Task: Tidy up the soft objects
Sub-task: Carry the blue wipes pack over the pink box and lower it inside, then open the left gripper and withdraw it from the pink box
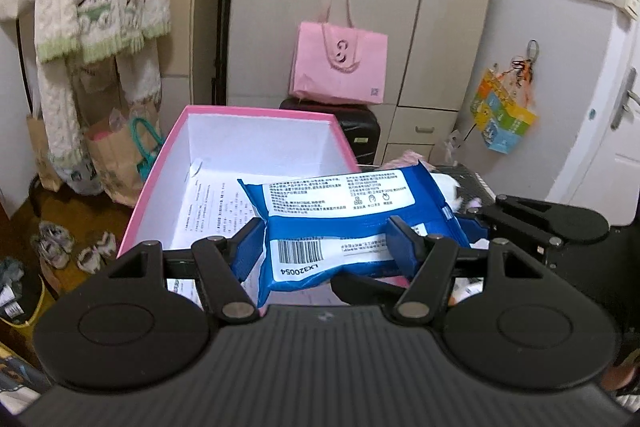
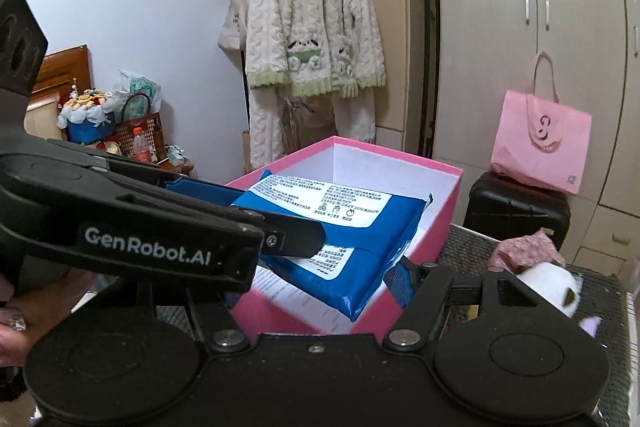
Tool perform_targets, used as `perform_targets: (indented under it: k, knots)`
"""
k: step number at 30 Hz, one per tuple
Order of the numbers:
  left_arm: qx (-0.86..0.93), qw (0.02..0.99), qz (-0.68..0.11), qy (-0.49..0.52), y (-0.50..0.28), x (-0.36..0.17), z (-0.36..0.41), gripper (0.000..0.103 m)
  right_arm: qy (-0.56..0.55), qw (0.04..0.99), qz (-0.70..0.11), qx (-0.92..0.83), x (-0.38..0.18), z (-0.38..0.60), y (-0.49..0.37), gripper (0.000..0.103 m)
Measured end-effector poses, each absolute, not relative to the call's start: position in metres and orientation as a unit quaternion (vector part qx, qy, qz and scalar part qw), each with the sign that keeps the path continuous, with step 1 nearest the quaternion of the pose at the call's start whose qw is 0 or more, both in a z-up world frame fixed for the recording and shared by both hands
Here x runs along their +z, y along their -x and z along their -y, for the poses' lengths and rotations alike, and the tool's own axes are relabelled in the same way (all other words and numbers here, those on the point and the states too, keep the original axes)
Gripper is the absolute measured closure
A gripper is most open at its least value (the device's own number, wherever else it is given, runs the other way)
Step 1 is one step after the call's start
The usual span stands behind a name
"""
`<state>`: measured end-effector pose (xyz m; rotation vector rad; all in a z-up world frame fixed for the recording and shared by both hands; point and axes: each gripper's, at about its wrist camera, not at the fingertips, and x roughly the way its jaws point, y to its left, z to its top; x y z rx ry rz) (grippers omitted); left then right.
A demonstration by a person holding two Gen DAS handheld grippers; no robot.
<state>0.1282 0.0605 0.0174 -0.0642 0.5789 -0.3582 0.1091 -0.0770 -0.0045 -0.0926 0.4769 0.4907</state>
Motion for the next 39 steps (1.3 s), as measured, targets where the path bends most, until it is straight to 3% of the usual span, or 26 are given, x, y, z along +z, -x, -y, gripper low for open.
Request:
perform_targets:
  k: [9, 18, 39]
  knots:
    - [-0.153, 0.919, -0.359, 0.061, -0.192, -0.014, -0.082, 0.038, 0.045, 0.918, -0.305, 0.251, -0.031, 0.054, -0.170, 0.030]
    - [-0.136, 0.923, -0.359, 0.017, -0.196, -0.015, -0.085, 0.037, 0.128, 0.896, -0.336, 0.260, -0.031, 0.039, -0.175, 0.028]
    - [-0.179, 0.930, -0.320, -0.030, -0.123, 0.042, -0.077, 0.029, 0.145, 0.917, -0.284, 0.238, 0.019, 0.078, -0.117, 0.026]
